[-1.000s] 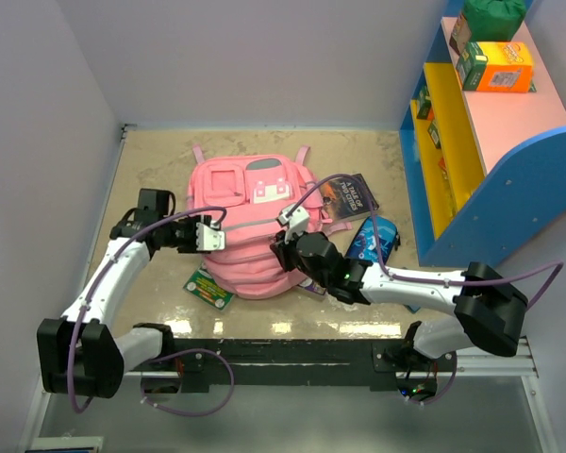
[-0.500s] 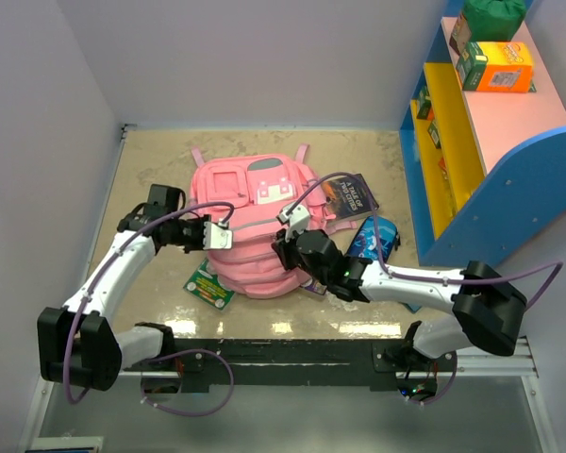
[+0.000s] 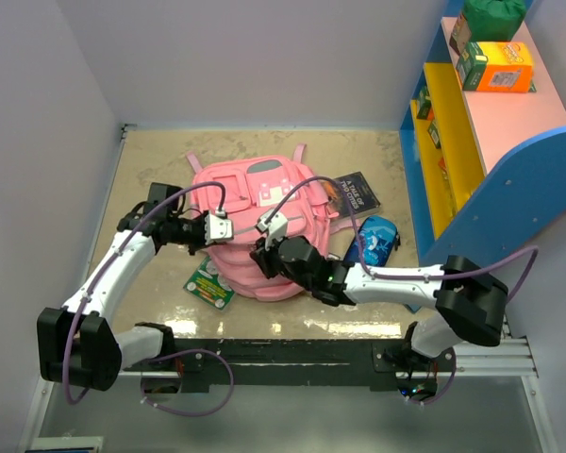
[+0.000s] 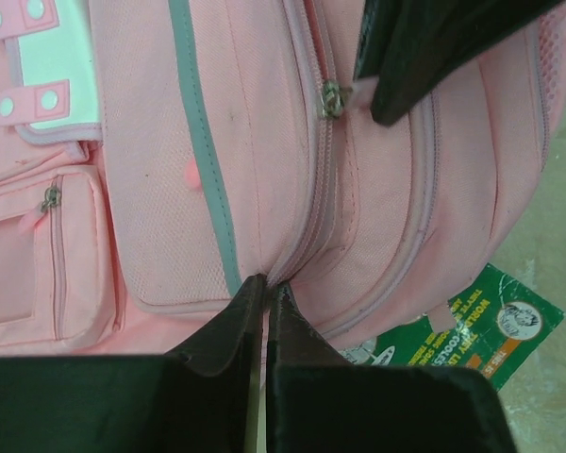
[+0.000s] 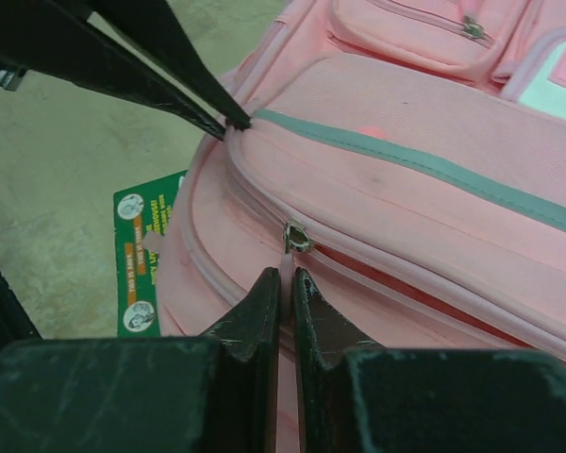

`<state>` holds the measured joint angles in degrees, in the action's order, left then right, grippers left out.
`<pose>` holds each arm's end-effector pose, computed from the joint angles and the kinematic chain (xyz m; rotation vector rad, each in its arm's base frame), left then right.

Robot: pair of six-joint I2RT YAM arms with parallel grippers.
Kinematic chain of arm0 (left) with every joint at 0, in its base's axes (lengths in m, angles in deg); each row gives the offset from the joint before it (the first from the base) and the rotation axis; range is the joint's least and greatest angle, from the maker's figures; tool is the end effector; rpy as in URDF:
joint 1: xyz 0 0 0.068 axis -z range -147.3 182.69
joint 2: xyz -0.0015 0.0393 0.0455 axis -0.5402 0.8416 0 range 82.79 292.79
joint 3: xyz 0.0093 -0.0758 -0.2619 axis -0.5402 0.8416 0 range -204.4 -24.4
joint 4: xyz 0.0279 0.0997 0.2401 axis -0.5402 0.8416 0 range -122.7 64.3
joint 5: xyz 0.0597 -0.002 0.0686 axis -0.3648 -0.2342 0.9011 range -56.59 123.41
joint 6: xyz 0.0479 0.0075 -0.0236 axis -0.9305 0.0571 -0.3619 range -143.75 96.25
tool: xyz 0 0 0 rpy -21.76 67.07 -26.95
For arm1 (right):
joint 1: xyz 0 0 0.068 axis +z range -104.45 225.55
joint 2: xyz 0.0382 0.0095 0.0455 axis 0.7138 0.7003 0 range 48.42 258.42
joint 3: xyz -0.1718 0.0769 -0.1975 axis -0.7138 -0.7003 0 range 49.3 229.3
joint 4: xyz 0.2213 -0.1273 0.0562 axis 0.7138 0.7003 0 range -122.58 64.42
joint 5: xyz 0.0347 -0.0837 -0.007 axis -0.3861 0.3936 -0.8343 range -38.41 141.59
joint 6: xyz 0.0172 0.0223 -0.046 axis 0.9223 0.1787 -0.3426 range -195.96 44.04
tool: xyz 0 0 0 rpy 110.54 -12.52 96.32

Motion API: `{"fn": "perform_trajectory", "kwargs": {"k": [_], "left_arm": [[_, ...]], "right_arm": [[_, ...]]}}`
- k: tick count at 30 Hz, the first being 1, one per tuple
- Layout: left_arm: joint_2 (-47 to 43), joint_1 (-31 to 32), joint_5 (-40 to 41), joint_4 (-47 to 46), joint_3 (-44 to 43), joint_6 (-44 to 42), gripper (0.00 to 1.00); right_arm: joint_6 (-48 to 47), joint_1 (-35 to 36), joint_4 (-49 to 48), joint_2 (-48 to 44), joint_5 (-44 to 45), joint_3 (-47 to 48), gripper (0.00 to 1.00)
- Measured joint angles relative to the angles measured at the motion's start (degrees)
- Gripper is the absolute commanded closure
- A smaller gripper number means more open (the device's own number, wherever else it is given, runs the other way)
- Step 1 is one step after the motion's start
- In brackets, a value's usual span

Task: Pack the student bag
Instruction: Unzip the student bag at the center of the board.

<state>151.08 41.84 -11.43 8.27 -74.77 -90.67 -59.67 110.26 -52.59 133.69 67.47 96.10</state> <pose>0.2184 -0.0606 0.2554 1.5959 1.6193 -0.5123 0.1496 0.2942 0.2369 -0.6153 1.8422 0.6993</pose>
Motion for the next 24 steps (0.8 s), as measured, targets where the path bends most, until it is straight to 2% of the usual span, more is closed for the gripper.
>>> {"fn": "perform_trajectory", "kwargs": {"k": [12,14,15,16,17,18,24], "left_arm": [[0.0,0.3,-1.9,-3.3,0.7,12.4,1.0],[0.0,0.2,-1.0,-4.2,0.9,14.0,0.98],[-0.1,0.2,-0.7,-4.7,1.1,14.6,0.95],[-0.1,0.2,-0.1,-5.2,1.4,15.6,0.94],[-0.1,0.3,0.1,-5.9,1.5,16.5,0.93],[-0.1,0.3,0.1,-6.5,1.5,17.2,0.92],[0.1,0.8,2.5,-8.4,-1.0,19.9,0.86]], "right_arm": [[-1.1,3.4,-5.2,8.2,-0.4,5.0,1.0],[-1.6,3.5,-4.8,9.5,-0.4,6.4,0.86],[-1.8,3.5,-4.4,9.8,-0.3,6.8,0.7],[-1.8,3.5,-4.1,9.9,-0.3,7.0,0.47],[-1.4,3.5,-4.0,9.9,-0.6,7.1,0.11],[-1.1,3.6,-4.0,9.8,-0.7,7.2,0.01],[-2.0,6.2,-0.4,6.1,-3.7,8.1,0.01]]}}
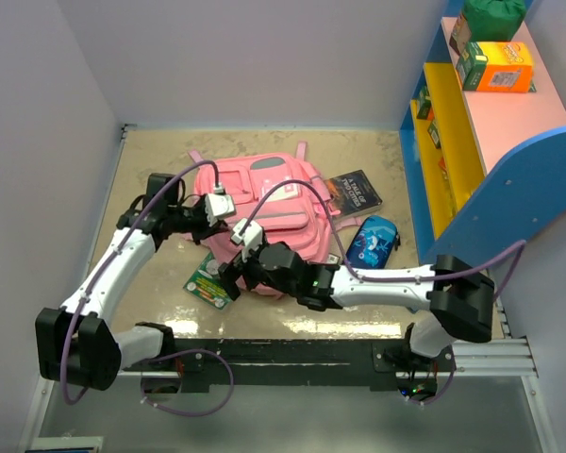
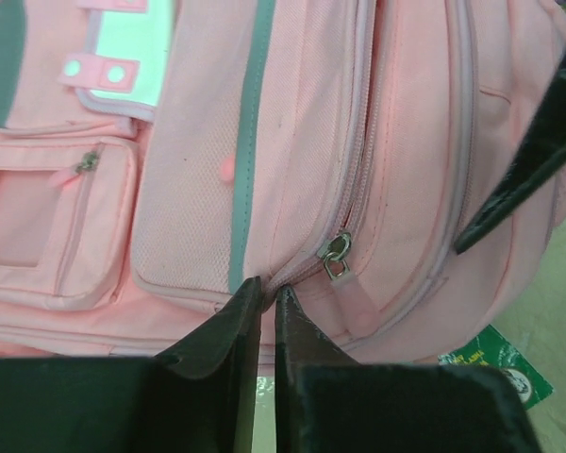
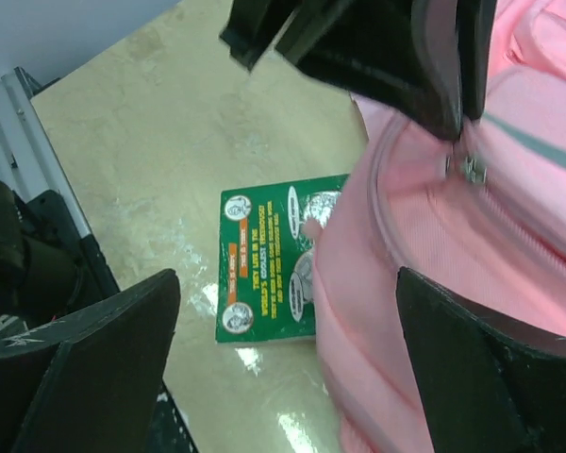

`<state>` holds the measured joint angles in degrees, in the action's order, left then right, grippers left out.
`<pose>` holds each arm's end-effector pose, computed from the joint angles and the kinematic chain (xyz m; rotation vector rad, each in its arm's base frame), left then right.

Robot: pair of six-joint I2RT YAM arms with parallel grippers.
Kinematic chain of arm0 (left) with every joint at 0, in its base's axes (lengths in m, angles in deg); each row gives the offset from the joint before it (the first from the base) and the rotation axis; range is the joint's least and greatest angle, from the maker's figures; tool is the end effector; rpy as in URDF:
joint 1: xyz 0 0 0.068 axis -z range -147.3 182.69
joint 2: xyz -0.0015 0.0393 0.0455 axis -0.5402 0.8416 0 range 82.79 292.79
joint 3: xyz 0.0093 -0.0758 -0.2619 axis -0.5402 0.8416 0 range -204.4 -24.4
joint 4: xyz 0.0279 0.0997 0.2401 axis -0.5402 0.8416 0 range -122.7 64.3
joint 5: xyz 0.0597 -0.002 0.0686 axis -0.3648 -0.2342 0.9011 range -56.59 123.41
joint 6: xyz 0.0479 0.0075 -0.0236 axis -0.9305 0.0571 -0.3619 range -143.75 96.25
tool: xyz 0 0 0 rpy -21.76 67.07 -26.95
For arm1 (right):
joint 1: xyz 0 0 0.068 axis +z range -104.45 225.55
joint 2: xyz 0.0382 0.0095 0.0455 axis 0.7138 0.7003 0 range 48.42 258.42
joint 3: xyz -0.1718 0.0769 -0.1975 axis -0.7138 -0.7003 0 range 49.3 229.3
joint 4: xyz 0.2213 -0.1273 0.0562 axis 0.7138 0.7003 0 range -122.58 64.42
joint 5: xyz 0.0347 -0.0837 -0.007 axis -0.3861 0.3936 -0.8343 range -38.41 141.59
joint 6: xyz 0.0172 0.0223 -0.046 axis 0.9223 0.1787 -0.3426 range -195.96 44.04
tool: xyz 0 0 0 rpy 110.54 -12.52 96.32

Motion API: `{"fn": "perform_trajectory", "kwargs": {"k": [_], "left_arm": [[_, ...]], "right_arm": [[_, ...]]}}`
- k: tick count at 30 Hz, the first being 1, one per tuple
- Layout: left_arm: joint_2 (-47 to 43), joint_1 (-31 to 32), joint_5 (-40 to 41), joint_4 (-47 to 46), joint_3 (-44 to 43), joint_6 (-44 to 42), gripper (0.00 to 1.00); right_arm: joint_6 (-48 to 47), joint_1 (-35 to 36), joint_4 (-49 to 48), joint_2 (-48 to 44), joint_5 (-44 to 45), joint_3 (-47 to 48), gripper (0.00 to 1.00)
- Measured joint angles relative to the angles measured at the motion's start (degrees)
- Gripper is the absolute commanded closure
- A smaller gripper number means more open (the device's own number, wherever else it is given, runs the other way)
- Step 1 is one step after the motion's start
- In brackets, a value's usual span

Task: Pack the student bag
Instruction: Unzip the student bag at the center of the board.

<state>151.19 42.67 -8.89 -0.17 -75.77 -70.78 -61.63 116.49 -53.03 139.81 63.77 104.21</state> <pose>0.2320 -0.0651 0.2681 1.3256 1.7841 -0.5497 0.1257 0.3412 0.2500 -0.7757 1.7664 0.8301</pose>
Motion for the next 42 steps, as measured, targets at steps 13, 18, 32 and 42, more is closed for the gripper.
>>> {"fn": "perform_trajectory", "kwargs": {"k": [13,18,32,42], "left_arm": [[0.9,0.2,-2.0,0.7,-15.0,0.8,0.68],[0.9,0.7,-2.2,2.4,-10.6,-1.5,0.63],[9.0,17.5,2.4,-3.8,-7.8,3.3,0.66],[11.2,19.7,5.6,-7.5,-7.8,3.3,0.64]], "right_arm": [[13.1,-18.2,18.3,-29.0,2.8,-7.3,0.01],[19.3,-19.6,30.2,-34.1,6.5,-7.4,0.01],[43.3,-28.9,72.5,-30.7,16.8,-6.8,0.07],[44.7,-37.7,80.6,-30.3,17.9,-6.6,0.23]]}}
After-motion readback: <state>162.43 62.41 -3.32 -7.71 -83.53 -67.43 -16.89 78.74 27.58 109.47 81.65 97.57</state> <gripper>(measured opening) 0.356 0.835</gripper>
